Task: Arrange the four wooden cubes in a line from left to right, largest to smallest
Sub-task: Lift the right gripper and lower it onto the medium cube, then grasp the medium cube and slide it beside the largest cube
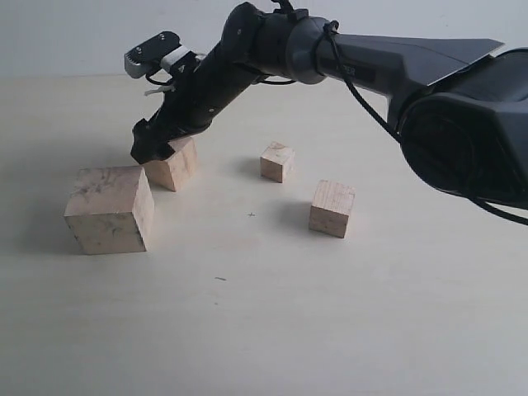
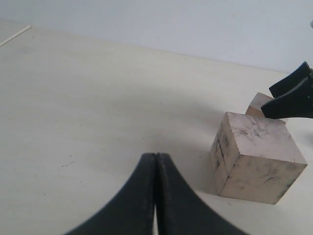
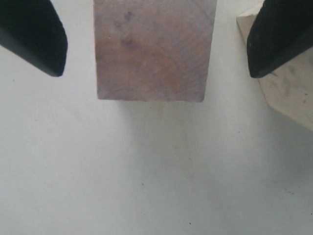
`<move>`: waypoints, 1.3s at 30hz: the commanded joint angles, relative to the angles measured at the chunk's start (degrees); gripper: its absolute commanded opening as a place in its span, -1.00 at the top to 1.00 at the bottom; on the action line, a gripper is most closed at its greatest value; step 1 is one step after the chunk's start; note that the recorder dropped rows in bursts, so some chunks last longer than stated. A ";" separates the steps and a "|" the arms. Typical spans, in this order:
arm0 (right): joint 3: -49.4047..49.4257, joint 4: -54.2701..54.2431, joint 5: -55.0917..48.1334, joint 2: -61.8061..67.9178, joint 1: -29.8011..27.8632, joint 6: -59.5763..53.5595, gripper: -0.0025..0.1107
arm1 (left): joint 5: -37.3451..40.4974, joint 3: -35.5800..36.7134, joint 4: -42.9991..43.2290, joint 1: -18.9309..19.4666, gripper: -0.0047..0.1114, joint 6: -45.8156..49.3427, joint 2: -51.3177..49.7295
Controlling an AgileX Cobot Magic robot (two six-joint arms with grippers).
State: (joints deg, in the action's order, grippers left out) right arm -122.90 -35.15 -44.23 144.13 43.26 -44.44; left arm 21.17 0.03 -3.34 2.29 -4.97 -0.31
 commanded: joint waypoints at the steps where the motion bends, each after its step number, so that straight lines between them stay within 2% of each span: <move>1: 0.04 -0.47 -0.08 -0.09 -0.37 -0.81 -0.69 | -0.19 -0.03 -0.37 -0.19 0.92 0.05 0.31; 12: 0.04 0.35 -0.86 1.52 -0.85 -0.56 -0.69 | -0.19 -0.03 -0.37 -0.19 0.92 0.05 0.31; 15: 0.04 0.35 -0.87 1.52 -1.09 -0.56 -0.62 | -0.19 -0.03 -0.37 -0.19 0.92 0.05 0.31; 18: 0.04 0.73 -0.98 1.52 -1.44 -0.56 -0.35 | -0.19 -0.03 -0.37 -0.19 0.92 0.05 0.31; 19: 0.04 1.18 -0.98 1.52 -1.59 -0.56 -0.21 | -0.19 -0.03 -0.37 -0.19 0.92 0.05 0.31; 23: 0.04 2.70 -3.34 1.52 -1.87 -0.56 0.43 | -0.19 -0.03 -0.37 -0.19 0.92 0.05 0.31; 26: 0.04 7.78 -7.13 0.63 -2.11 -0.56 0.97 | -0.19 -0.03 -0.37 -0.19 0.92 0.05 0.31; 31: 0.04 11.86 -12.03 -1.49 -2.81 -1.41 0.96 | -0.19 -0.03 -0.37 -0.19 0.92 0.05 0.31; 35: 0.04 11.57 -20.00 -2.19 -3.05 -13.62 0.96 | -0.19 -0.03 -0.37 -0.19 0.92 0.05 0.31; 39: 0.61 5.67 -25.73 -2.19 -3.05 -21.18 0.96 | -0.19 -0.03 -0.37 -0.19 0.92 0.05 0.31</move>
State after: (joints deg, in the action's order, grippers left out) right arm -122.90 -25.07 -65.75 142.85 40.18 -59.75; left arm 21.17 0.03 -3.34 2.29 -4.97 -0.31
